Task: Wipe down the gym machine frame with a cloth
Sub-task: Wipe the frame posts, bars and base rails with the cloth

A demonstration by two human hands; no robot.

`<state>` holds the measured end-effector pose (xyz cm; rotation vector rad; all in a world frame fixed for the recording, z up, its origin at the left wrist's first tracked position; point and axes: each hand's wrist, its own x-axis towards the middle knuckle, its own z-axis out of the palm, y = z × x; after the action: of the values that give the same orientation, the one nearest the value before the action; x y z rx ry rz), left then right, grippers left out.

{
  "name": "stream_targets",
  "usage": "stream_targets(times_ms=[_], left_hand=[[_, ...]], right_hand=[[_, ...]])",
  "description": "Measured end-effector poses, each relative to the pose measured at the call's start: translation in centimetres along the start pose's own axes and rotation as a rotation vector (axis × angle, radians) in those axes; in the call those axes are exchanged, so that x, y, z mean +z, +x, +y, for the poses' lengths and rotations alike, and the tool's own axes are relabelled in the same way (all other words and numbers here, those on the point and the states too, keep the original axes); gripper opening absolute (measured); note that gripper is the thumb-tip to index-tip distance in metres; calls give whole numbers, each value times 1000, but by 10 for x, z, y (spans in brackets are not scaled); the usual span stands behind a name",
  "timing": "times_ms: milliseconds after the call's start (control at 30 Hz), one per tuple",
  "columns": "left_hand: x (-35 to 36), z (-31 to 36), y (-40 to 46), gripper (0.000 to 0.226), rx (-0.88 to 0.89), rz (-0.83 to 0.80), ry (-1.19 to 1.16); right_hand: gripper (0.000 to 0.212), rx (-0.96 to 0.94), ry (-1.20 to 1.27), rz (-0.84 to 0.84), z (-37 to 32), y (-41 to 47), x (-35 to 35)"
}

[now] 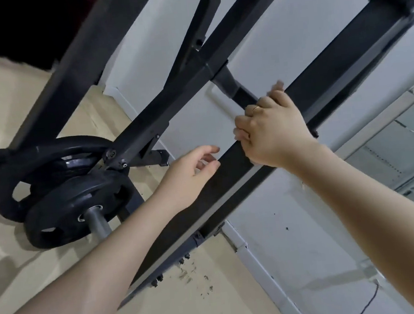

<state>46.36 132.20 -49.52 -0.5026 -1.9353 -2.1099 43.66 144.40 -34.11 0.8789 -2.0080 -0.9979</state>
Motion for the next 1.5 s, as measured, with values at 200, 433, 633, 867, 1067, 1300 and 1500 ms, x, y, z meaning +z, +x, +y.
stream_targets(times_ms=[200,433,633,867,1067,1300,1500], left_hand=[[1,28,29,19,11,-11,55],[17,55,50,32,156,-8,47],[24,83,74,27,173,-5,-4],[31,103,91,26,186,-47,39],[30,95,89,19,139,-44,23],[4,49,62,13,-24,-160,73],[-19,-20,15,21,-201,-243,52]], right_hand=[[37,-79,-20,-60,38,5,-14],[44,102,-140,-305,60,31,-28],[40,14,-180,-340,117,39,-48],[51,-37,-130,-223,105,31,-36],[40,180,-128,-292,137,52,-54],[39,1,13,-386,27,25,-26],[25,-51,50,-527,-12,15,-23]])
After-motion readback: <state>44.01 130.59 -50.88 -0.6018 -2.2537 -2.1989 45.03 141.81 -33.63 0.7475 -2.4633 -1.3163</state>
